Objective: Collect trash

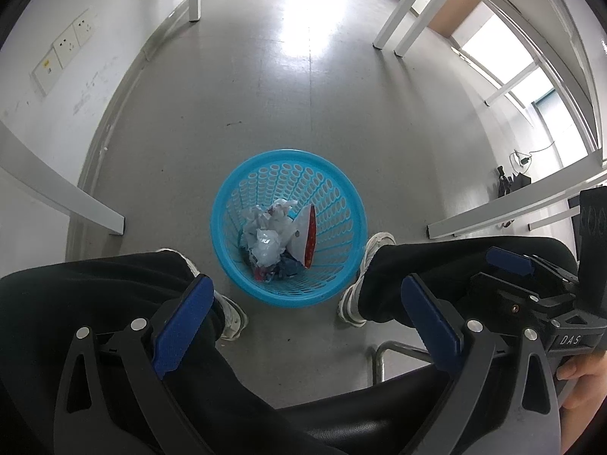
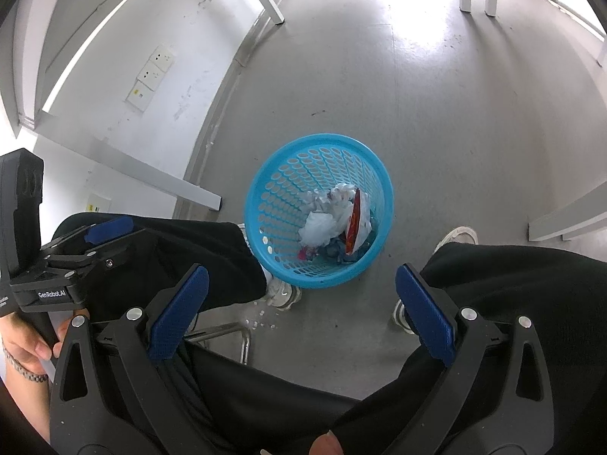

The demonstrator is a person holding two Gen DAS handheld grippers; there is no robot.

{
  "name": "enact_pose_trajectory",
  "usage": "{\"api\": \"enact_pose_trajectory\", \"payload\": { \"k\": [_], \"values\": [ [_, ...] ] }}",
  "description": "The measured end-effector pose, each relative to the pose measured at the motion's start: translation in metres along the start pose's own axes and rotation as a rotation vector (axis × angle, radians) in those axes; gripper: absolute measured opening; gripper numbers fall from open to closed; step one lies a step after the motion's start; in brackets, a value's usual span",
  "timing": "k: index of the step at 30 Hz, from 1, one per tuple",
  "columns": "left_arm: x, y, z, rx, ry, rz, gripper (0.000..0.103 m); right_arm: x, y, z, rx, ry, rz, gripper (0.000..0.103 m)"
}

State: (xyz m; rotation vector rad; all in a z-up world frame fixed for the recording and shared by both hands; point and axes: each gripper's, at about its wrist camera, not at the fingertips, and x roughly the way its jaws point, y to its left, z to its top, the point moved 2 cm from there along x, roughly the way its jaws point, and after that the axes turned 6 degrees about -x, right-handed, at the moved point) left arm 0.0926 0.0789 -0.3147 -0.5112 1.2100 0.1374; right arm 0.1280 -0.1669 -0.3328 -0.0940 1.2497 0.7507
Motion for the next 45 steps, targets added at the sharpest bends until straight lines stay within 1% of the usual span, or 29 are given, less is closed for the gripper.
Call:
{"api": "enact_pose_trajectory", "payload": {
  "k": [45],
  "values": [
    [0.0041,0.0021,-0.0027,0.005,0.007,0.015,0.097,0.0026,-0.0046,0.0002,0.014,0.003,0.015,0.094]
  ]
}}
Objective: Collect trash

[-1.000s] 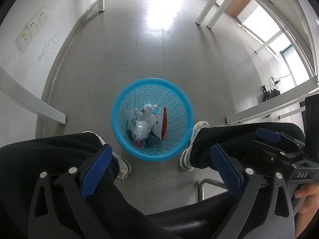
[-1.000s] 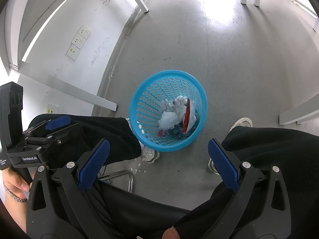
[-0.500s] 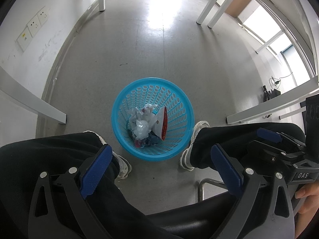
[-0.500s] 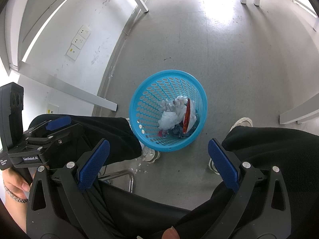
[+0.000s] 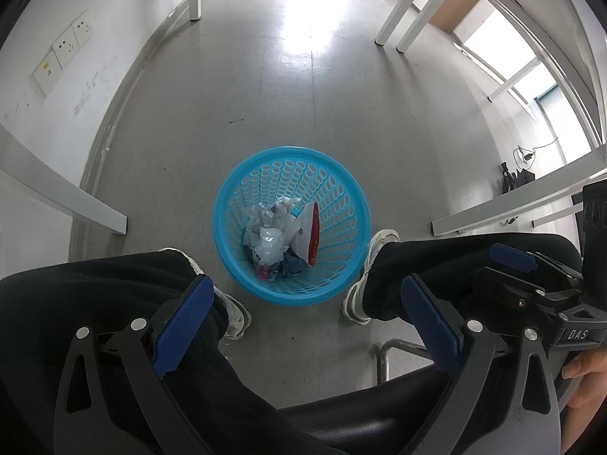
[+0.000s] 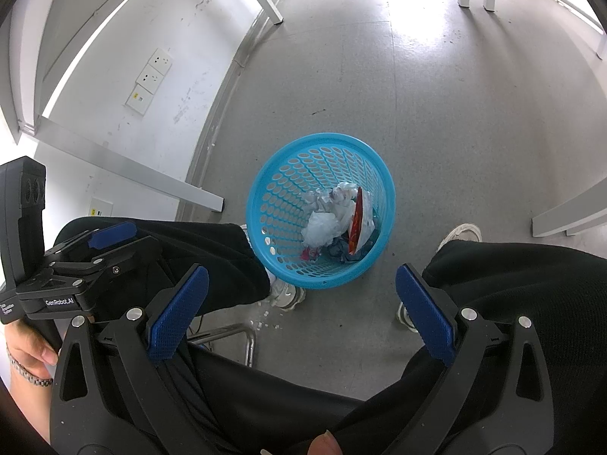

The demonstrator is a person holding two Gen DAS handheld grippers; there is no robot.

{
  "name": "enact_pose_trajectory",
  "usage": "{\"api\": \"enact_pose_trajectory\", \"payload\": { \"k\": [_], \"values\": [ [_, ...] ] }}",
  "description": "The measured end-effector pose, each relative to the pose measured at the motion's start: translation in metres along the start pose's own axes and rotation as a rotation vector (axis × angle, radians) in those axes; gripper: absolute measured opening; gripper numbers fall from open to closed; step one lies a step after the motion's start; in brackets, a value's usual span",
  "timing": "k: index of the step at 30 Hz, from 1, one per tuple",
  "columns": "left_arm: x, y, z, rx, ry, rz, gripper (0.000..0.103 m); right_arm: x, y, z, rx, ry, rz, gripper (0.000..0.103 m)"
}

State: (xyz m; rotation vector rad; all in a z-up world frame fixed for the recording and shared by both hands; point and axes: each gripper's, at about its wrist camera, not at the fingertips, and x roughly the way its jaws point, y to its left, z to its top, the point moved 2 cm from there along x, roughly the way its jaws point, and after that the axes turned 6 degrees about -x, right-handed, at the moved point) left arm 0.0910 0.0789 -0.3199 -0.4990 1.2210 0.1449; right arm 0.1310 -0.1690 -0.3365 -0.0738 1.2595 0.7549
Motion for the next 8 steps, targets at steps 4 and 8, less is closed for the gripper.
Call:
{"api": "enact_pose_trajectory", "payload": {
  "k": [4,8],
  "values": [
    [0.0042,0.0037,0.0,-0.015,0.014,-0.003,0.097,-0.0003,0.0,0.0002,0.0,0.001,0.0,0.094],
    [0.0041,0.0038,0.0006,-0.013,0.015,0.003,0.097,0.0,-0.0002,-0.0003,-0.001,0.002,-0.001,0.094]
  ]
}}
